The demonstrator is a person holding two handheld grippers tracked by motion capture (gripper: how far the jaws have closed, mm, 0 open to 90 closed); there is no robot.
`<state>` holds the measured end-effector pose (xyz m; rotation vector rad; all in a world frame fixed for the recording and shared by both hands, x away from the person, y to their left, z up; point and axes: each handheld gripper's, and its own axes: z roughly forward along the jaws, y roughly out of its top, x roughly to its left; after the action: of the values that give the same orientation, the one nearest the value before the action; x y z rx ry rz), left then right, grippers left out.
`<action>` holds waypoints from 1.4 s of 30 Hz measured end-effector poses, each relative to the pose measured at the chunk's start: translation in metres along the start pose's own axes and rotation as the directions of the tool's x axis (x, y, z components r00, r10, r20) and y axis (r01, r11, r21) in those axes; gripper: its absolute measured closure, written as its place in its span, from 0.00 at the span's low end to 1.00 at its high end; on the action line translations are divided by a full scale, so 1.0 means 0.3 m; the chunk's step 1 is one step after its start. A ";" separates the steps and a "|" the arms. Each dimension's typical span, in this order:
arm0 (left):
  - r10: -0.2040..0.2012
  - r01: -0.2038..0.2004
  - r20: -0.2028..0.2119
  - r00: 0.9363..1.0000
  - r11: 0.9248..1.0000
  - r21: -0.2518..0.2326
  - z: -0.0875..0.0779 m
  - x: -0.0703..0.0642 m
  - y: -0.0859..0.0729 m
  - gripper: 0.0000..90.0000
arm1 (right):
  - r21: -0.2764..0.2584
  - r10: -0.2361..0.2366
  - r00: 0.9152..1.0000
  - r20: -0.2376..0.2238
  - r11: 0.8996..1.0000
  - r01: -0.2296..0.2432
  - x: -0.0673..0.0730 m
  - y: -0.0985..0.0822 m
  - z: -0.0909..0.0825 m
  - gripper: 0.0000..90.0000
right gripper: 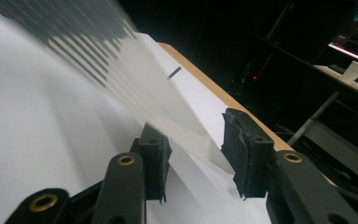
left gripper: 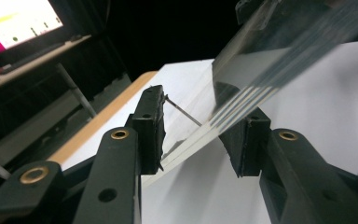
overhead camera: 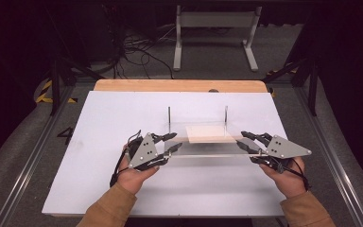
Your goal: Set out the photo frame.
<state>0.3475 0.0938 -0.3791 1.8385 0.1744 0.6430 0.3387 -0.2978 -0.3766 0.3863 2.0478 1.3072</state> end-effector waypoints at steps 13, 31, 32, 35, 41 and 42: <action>0.082 -0.083 -0.014 0.997 0.994 -0.072 -0.098 -0.030 0.122 0.72 | 0.009 -0.102 0.995 0.021 0.995 0.101 0.030 0.154 -0.109 0.71; -0.147 0.154 0.069 0.987 0.981 -0.118 -0.198 0.022 0.155 0.73 | -0.143 0.060 0.993 -0.103 0.987 -0.074 0.081 0.269 -0.147 0.71; -0.165 0.171 0.056 0.985 0.977 -0.129 -0.186 0.034 0.146 0.71 | -0.133 0.084 0.991 -0.108 0.986 -0.098 0.071 0.264 -0.133 0.71; -0.199 0.204 0.045 0.979 0.971 -0.128 -0.171 0.055 0.135 0.67 | -0.148 0.101 0.988 -0.114 0.982 -0.117 0.058 0.262 -0.111 0.72; -0.247 0.249 0.032 0.969 0.955 -0.164 -0.135 0.088 0.120 0.66 | -0.155 0.117 0.988 -0.096 0.979 -0.131 0.006 0.257 -0.051 0.64; -0.247 0.249 0.032 0.969 0.955 -0.164 -0.135 0.088 0.120 0.66 | -0.156 0.121 0.988 -0.095 0.979 -0.134 -0.001 0.255 -0.044 0.64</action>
<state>0.3424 0.1255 -0.3281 1.6254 0.3284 0.4566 0.3223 -0.2722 -0.3052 0.3997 1.9950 1.5806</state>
